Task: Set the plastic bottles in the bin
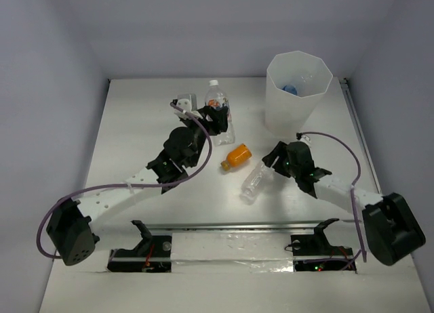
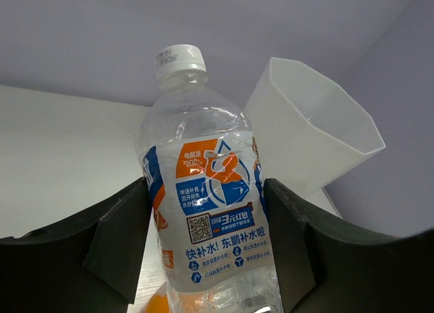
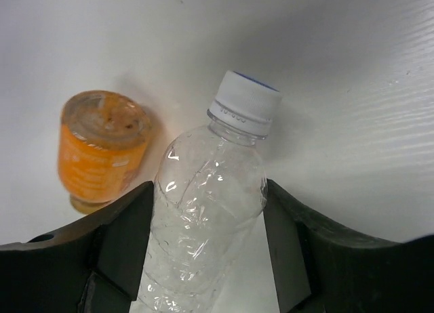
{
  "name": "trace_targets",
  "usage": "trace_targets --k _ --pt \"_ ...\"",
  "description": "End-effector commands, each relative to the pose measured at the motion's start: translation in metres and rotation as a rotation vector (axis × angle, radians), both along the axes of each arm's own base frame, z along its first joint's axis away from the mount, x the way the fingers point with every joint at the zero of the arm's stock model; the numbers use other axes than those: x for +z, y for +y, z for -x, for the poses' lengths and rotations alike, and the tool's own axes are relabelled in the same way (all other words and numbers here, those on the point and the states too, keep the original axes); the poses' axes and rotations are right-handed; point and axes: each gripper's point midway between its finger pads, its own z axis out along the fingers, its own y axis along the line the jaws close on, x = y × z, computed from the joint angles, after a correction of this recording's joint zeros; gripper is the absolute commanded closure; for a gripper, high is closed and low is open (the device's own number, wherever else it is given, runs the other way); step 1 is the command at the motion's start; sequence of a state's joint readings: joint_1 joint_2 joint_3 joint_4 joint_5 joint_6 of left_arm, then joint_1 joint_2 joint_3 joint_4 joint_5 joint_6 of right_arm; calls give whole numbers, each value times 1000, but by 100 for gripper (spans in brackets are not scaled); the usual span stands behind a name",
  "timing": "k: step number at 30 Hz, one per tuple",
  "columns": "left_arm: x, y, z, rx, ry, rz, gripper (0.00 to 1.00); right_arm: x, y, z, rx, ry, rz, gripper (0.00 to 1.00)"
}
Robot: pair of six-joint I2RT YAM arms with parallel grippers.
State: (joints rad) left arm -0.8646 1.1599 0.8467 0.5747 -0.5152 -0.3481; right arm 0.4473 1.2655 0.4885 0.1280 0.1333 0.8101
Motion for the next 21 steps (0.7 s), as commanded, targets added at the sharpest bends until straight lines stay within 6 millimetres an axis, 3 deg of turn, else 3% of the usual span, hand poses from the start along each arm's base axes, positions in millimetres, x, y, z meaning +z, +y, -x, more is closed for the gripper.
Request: trace_targets --k 1,3,5,6,8,9,10,12,14,15,16,17,18,19,20,21 --pt "69 -15 1 -43 -150 97 47 31 -8 4 -10 -95 5 40" --pt "74 -24 -5 -48 -173 79 47 55 -12 9 -5 -160 -9 40" --pt "94 -28 -8 -50 -210 98 47 65 -16 16 5 -187 -3 40" --pt "92 -35 -13 -49 -215 76 47 78 -18 21 8 -220 -12 40" --pt "115 -40 -17 -46 -260 99 47 84 -23 29 15 -233 0 41" --pt "110 -48 -25 -44 -260 85 47 93 -25 32 17 -263 -8 42" --pt "129 -49 -26 -37 -294 96 47 94 -27 36 20 -264 -1 42" --pt "132 -65 -35 -36 -326 95 47 92 -27 39 29 -261 -1 42" --pt "161 -67 -41 -1 -391 123 47 98 -27 43 41 -285 -13 43" --pt "149 -78 -54 16 -383 99 47 97 -25 45 53 -286 -23 42" --pt "168 -78 -57 37 -413 129 47 96 -23 45 59 -292 -31 43" --pt "172 -82 -63 53 -424 125 47 95 -22 46 65 -291 -34 43" --pt "158 -96 -76 63 -420 106 46 94 -21 47 73 -291 -39 43" --pt "180 -99 -75 74 -454 144 46 93 -20 47 77 -291 -40 43" --pt "181 -104 -81 88 -456 143 46 93 -20 48 82 -294 -42 43" --pt "165 -118 -95 99 -449 101 46 92 -19 49 87 -293 -45 43"
